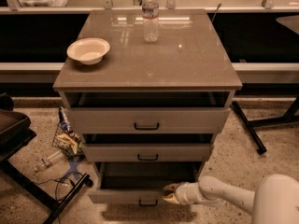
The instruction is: Open bottom drawer
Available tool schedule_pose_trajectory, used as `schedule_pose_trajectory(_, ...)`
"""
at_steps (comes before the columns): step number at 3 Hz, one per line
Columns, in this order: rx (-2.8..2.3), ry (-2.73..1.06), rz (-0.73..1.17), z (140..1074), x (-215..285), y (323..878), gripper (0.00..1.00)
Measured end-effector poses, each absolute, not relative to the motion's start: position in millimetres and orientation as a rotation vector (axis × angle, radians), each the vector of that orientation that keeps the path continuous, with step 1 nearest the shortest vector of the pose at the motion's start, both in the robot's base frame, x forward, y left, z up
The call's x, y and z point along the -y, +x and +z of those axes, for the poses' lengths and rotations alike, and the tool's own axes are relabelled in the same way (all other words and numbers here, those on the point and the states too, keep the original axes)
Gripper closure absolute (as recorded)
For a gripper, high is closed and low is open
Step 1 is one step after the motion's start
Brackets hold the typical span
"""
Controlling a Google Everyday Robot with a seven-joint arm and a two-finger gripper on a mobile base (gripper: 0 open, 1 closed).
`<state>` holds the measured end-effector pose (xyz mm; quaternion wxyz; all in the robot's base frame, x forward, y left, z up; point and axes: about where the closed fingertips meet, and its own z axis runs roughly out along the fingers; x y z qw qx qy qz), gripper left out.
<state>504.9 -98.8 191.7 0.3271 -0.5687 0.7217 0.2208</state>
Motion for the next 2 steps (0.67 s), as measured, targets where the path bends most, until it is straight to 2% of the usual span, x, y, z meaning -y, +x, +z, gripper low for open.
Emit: schedule_pose_trajectory(2,-1.931,-1.494,0.591,190.8,110.0,485.0,1.00)
